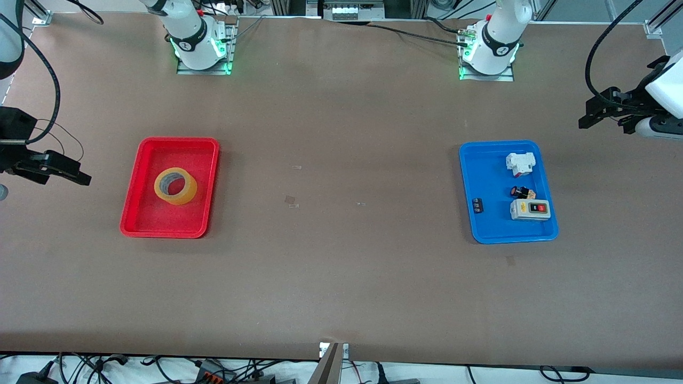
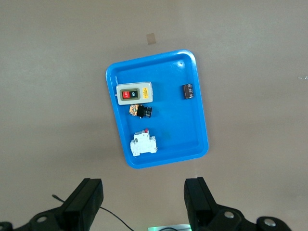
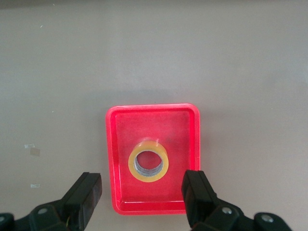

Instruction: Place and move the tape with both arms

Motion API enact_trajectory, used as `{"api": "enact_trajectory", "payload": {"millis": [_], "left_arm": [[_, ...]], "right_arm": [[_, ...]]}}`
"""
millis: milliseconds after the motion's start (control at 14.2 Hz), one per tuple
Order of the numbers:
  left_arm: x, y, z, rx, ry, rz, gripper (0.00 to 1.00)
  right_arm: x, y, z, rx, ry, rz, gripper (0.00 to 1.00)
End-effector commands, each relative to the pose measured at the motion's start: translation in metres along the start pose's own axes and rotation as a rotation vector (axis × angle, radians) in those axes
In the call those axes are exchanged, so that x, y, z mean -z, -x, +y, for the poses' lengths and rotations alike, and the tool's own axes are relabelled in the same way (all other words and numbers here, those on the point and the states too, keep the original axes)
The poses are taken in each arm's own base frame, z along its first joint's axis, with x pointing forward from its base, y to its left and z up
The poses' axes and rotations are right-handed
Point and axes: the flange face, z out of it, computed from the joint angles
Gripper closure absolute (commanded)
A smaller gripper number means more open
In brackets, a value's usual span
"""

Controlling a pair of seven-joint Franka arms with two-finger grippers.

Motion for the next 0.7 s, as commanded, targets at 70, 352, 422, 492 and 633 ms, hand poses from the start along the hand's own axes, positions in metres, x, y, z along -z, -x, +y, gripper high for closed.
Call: {"api": "enact_trajectory", "payload": {"millis": [70,352,422,492,633], "left_arm": [[0.005,0.006,0.002,-0.004,-0.003,-0.001,0.0],[0.005,0.006,0.003,-0.004,-0.003,-0.001,0.0],[0.006,0.006,0.005,0.008,-0.003,0.0,0.0],[0.006,0.006,0.006,0.016,-0.004,0.001,0.0],[0.005,0.005,0.007,0.014,-0.004,-0.001,0.0]], "right_arm": [[-0.005,0.034,0.004,0.022,-0.012,0.008,0.0],[-0.016,0.069,0.008,0.03,0.001,0.018,0.0],[-0.021,0.074,0.009,0.028,0.001,0.018,0.0],[-0.021,0.075,0.01,0.028,0.001,0.014,0.0],[-0.018,0.074,0.008,0.015,-0.005,0.003,0.0]]}}
